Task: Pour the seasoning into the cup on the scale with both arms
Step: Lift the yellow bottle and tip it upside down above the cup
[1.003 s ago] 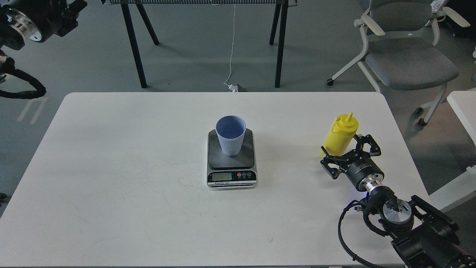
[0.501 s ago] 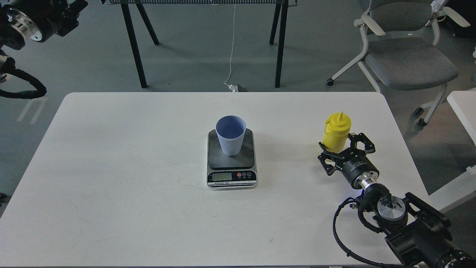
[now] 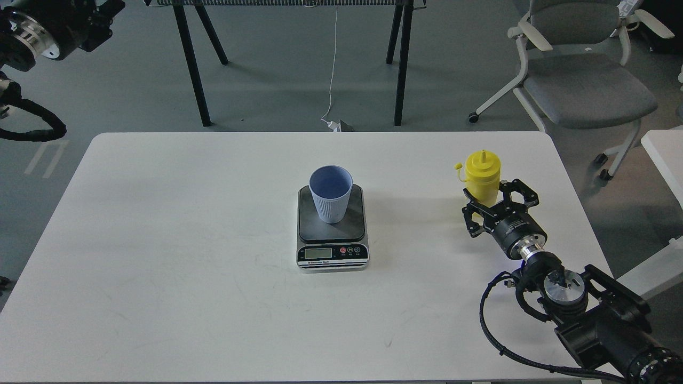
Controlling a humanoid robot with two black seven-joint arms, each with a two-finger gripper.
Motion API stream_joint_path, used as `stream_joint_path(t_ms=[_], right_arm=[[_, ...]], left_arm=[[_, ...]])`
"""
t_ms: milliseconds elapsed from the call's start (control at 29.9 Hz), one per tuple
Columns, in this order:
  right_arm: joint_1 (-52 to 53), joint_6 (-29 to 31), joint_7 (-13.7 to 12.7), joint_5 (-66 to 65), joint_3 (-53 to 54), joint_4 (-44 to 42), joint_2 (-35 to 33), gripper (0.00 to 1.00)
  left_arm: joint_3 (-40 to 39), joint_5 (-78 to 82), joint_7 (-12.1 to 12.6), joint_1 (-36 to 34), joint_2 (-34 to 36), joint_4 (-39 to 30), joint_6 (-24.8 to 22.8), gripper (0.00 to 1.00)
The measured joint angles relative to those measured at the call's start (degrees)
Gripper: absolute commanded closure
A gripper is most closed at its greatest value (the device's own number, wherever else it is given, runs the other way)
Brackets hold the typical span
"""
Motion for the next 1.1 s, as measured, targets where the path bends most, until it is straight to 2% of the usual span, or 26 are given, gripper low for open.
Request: stream_joint_path(t_ms=[167, 501, 769, 1103], right_arm=[[10.40, 0.00, -0.90, -6.19, -3.61, 0.19, -3.67, 0.72], [30.29, 0.00, -1.01, -29.02, -14.17, 0.03, -3.66, 0.72], [38.50, 0.01, -1.00, -43.02, -21.33, 0.10, -2.37, 0.72], [43.94, 0.02, -0.88, -58.69, -30.50, -0.38, 3.26, 0.72]], left_arm=[[0.00, -0.03, 0.00, -0.09, -1.23, 0.00, 0.00, 0.01], [-0.15, 0.00, 0.00, -2.06, -2.57, 0.01, 0.00, 0.01], [-0.20, -0.26, 0.00, -2.20, -3.38, -0.06, 0.00, 0.01], [-0.24, -0.41, 0.00, -2.26, -4.36, -0.08, 0.00, 0.01]])
